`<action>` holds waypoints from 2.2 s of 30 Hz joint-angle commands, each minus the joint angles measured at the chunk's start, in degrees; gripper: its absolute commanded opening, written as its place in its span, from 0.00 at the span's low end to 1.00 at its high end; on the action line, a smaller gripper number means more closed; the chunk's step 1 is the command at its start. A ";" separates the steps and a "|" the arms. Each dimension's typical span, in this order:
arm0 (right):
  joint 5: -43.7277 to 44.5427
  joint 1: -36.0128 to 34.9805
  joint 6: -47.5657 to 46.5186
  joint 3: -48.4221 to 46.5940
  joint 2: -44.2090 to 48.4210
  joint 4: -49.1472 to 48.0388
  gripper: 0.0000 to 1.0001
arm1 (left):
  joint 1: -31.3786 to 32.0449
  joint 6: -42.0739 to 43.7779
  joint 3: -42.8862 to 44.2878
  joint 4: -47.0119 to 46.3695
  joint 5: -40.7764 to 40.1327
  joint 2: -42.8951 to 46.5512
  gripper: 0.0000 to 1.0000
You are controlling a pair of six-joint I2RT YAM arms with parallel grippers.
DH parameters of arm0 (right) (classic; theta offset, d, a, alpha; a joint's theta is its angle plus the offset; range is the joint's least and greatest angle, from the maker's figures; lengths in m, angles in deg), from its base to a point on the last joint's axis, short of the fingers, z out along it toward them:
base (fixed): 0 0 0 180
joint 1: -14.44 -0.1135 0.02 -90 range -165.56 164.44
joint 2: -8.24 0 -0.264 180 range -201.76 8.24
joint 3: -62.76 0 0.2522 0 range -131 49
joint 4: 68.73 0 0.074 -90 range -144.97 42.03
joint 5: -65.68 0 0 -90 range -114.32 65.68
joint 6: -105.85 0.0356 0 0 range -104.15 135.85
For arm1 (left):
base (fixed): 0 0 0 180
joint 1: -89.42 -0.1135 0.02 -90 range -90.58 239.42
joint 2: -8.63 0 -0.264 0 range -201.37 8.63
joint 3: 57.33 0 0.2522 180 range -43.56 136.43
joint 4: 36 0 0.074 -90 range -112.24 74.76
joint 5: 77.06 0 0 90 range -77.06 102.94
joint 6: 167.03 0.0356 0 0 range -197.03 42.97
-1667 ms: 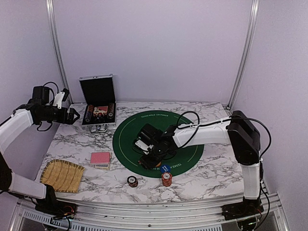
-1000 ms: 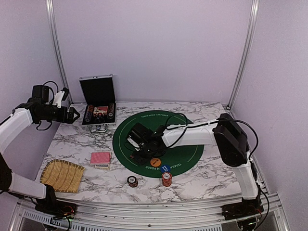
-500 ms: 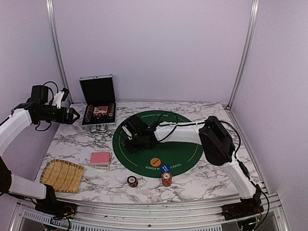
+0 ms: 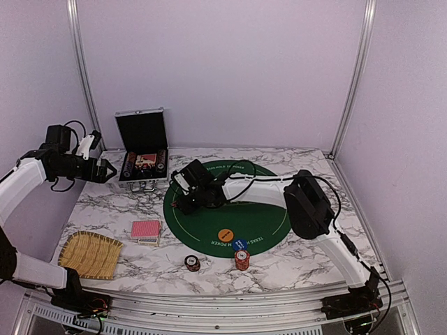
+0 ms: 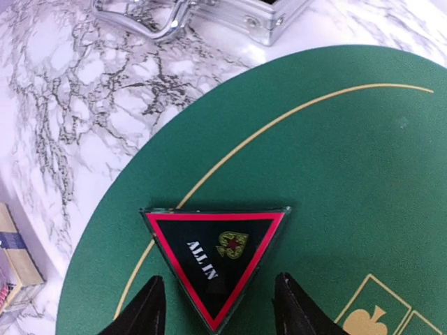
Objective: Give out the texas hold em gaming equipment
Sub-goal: Move the all-in button to the poker table mat, then move the big blind button to the big blind area.
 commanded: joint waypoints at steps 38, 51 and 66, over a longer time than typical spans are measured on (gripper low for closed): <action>3.10 -4.31 -3.07 40.16 30.16 11.95 0.82 | -0.32 4.06 1.41 6.86 3.64 0.44 0.99; 2.42 -1.30 -2.87 41.75 29.11 10.39 0.64 | -0.34 4.00 2.12 6.86 3.43 0.66 0.99; 4.17 -1.02 -2.38 40.70 27.53 9.04 0.68 | -0.36 4.51 2.23 7.07 2.66 1.17 0.99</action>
